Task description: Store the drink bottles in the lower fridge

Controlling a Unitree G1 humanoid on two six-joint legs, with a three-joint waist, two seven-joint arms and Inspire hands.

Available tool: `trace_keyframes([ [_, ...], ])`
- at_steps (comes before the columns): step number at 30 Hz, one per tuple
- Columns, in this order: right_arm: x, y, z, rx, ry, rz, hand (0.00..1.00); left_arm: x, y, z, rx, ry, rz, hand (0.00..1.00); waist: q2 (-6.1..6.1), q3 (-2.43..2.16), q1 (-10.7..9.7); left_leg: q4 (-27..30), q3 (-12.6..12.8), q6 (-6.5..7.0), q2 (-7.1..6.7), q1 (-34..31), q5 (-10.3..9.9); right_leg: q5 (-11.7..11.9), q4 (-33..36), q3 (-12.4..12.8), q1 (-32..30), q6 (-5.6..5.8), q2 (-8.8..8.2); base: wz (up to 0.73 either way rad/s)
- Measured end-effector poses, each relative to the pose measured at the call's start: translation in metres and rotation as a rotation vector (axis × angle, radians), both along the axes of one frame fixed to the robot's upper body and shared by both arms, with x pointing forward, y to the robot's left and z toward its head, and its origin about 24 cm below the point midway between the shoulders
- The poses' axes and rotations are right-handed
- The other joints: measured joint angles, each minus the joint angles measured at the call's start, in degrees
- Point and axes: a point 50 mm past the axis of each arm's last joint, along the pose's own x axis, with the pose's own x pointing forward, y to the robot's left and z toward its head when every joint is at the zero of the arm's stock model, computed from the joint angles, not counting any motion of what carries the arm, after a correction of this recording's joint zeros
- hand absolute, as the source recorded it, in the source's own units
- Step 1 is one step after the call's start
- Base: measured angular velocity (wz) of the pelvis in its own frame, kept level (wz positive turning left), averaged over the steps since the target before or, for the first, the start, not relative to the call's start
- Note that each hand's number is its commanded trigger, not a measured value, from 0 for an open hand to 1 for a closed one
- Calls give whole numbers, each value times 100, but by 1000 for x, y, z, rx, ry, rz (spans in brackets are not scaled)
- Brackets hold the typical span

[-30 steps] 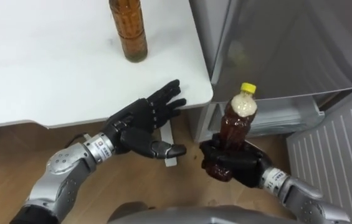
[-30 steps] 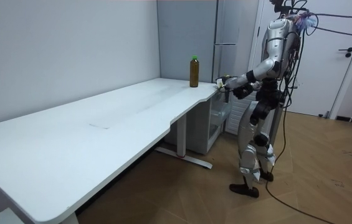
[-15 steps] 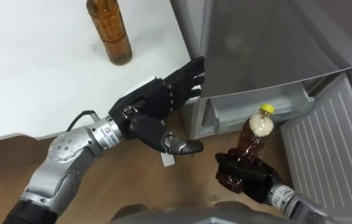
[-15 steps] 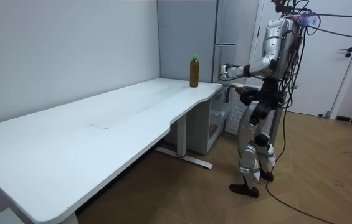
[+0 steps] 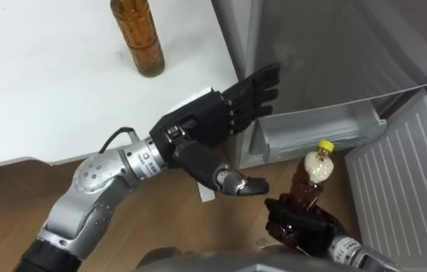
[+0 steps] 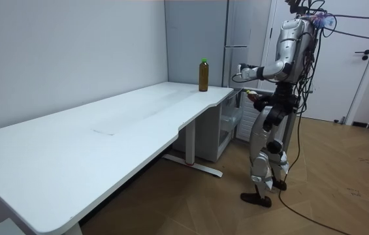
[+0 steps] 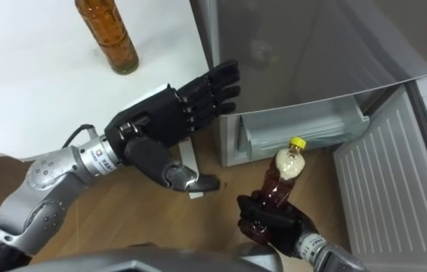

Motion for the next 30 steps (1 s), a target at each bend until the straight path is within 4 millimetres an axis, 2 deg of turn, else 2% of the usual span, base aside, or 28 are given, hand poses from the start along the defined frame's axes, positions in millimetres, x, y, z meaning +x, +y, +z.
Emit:
trace_keyframes([
  [3, 1, 1, 0, 5, 6, 2, 100, -1, 0, -2, 8, 22, -22, 0, -40, 15, 5, -5, 3, 0, 2, -1, 0, 0, 0, 0, -1, 0, 0, 0],
  [6, 1, 1, -1, 11, 22, 3, 100, -5, 0, -9, 30, 60, -54, 0, -95, -10, -1, -12, 27, 0, 3, -2, 0, 0, 0, 5, 1, 0, 2, 0],
  [8, 3, 1, -1, 8, 33, 4, 100, -10, 1, -23, 64, 134, -86, 0, -110, -27, -11, -5, 26, 0, 1, -1, -1, 1, 2, -3, 8, -1, 1, 0],
  [12, 3, 0, -2, -7, 49, 5, 100, -20, 6, -47, 112, 258, -112, 0, -127, -29, -1, -15, 29, 1, 2, -1, 0, 7, 2, -3, 7, -5, 1, 0],
  [16, 6, -2, -1, -14, 59, 11, 100, -34, 19, -70, 149, 388, -85, 0, -128, -30, 12, -48, 49, 1, 3, 19, 0, 7, 11, 17, -6, -5, 1, -2],
  [22, 21, -7, 3, -32, 38, 18, 100, -48, 39, -100, 210, 560, -54, 0, -159, -30, 13, -66, 44, -4, 2, 23, 4, 7, 4, 2, -3, -5, 5, 0],
  [30, 21, -11, -1, -53, 99, -2, 100, -64, 61, -122, 274, 719, -10, 0, -319, -20, 33, -66, 31, -11, 0, -7, 7, 7, 5, -3, -4, -6, 7, 0],
])
